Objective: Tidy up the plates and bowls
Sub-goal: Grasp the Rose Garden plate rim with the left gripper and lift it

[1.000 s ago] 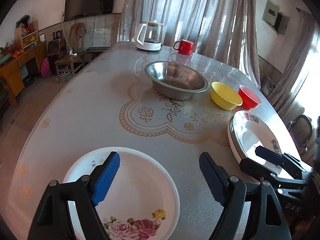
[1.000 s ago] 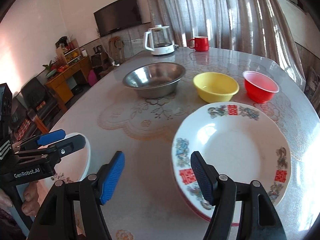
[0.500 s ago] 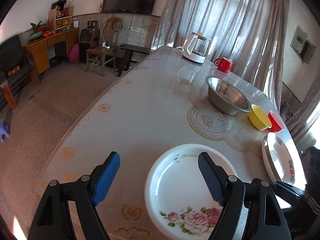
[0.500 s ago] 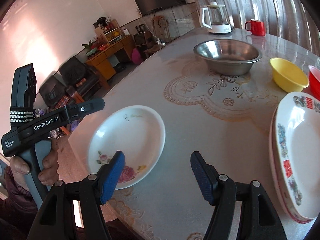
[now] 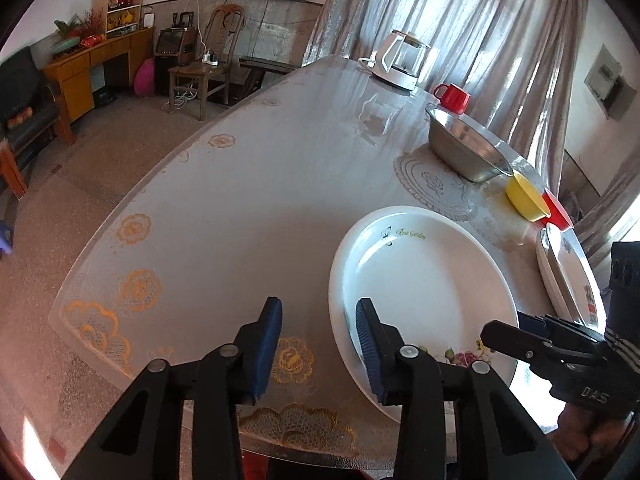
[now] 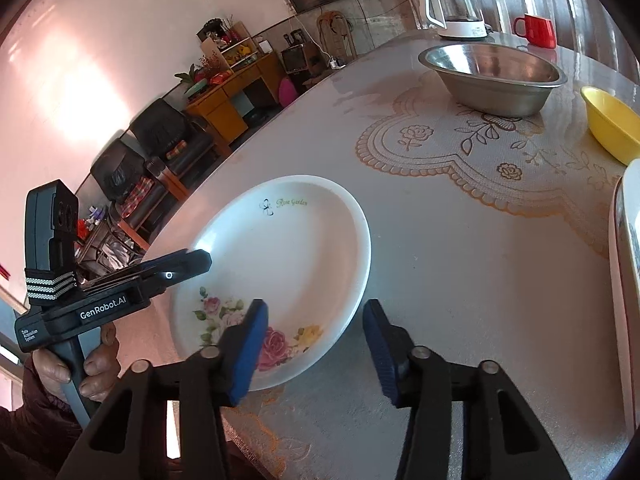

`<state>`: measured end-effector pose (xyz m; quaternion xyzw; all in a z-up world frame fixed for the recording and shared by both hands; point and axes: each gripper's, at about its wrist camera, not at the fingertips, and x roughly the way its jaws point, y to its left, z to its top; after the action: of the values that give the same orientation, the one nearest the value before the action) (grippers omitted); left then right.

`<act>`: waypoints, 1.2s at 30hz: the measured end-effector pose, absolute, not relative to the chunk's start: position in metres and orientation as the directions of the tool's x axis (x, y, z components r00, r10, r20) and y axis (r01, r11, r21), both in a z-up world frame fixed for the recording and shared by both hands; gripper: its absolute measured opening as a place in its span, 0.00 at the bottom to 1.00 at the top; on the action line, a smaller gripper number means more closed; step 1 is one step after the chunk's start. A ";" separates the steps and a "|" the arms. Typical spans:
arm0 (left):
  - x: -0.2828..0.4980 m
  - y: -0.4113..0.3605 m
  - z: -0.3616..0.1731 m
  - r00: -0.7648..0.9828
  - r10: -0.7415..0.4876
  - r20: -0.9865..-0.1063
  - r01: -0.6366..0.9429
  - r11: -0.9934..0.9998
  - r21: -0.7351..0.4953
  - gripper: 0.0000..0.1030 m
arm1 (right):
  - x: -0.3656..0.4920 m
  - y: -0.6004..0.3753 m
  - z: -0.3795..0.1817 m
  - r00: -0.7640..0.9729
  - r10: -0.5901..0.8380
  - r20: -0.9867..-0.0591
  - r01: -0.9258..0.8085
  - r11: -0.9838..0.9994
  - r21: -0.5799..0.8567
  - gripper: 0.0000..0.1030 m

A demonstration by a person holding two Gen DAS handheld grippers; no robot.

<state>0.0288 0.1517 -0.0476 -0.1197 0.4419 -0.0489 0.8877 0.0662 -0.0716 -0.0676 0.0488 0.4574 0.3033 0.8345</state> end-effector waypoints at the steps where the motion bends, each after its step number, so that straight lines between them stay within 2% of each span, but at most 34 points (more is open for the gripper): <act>1: 0.029 0.150 -0.048 0.606 -0.191 -0.772 -0.014 0.968 -0.250 0.35 | 0.066 -0.070 -0.068 0.402 0.544 -0.736 -0.466 0.814 0.348 0.35; 6: 0.031 0.139 -0.048 0.617 -0.166 -0.769 -0.002 0.977 -0.213 0.35 | 0.068 -0.067 -0.068 0.409 0.536 -0.738 -0.479 0.815 0.326 0.34; 9: 0.030 0.133 -0.048 0.616 -0.207 -0.760 0.034 0.971 -0.238 0.35 | 0.068 -0.069 -0.069 0.412 0.544 -0.731 -0.479 0.812 0.334 0.34; 12: 0.028 0.125 -0.049 0.635 -0.178 -0.752 0.048 0.980 -0.191 0.35 | 0.068 -0.069 -0.069 0.422 0.543 -0.726 -0.481 0.813 0.328 0.34; 19: 0.034 0.128 -0.048 0.636 -0.182 -0.750 0.023 0.976 -0.218 0.36 | 0.061 -0.072 -0.069 0.449 0.536 -0.715 -0.477 0.820 0.316 0.34; 25: 0.038 0.124 -0.048 0.645 -0.169 -0.745 0.011 0.977 -0.212 0.44 | 0.057 -0.064 -0.068 0.483 0.500 -0.719 -0.488 0.835 0.253 0.34; 30: 0.040 0.117 -0.048 0.643 -0.147 -0.752 0.014 0.983 -0.180 0.55 | 0.057 -0.059 -0.068 0.502 0.479 -0.720 -0.492 0.843 0.218 0.37; 36: 0.040 0.117 -0.048 0.638 -0.139 -0.758 -0.001 0.984 -0.181 0.55 | 0.061 -0.061 -0.068 0.491 0.486 -0.723 -0.478 0.844 0.243 0.37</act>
<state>0.0402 0.1174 -0.0479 -0.0823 0.4239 -0.0383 0.9011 0.0613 -0.0606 -0.0682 0.0050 0.4201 0.2790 0.8635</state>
